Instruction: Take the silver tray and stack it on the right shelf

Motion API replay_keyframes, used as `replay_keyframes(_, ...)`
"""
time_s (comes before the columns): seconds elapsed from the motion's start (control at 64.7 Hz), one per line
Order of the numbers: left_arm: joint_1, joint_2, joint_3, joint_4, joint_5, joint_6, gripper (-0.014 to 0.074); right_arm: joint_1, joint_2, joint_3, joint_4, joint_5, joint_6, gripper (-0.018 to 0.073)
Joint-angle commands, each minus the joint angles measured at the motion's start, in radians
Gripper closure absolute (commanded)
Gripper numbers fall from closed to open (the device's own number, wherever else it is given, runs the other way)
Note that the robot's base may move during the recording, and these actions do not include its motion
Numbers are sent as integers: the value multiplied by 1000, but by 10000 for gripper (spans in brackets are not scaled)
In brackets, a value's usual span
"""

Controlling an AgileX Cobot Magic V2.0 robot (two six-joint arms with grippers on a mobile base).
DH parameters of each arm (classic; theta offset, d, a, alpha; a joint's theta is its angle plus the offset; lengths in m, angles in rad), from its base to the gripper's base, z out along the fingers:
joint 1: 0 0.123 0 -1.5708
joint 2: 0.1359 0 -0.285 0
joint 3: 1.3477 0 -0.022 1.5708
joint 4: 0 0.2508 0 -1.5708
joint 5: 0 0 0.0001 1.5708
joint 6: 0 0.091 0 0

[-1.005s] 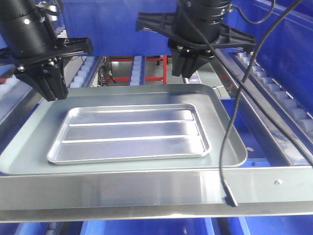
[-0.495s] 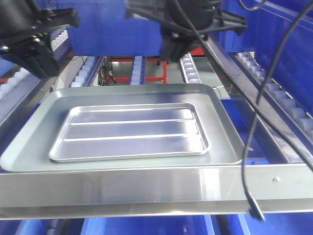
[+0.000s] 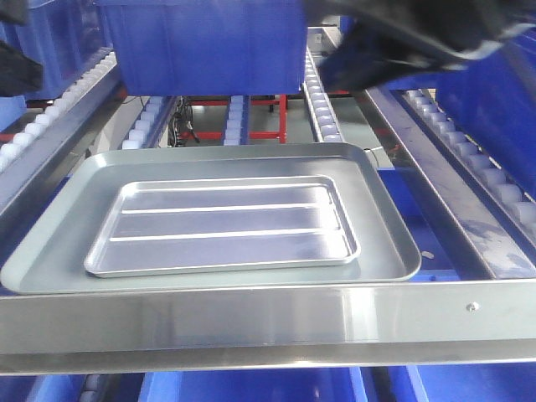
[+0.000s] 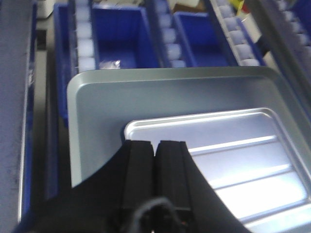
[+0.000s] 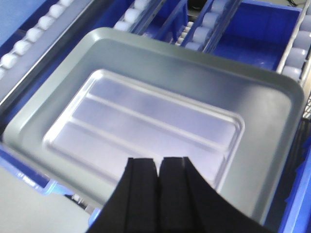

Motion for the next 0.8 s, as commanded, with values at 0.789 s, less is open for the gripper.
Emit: replay_keyframes(0.789, -22, -567, 191, 10, -105, 4, 686, -4, -707, 272, -27, 18, -12, 509)
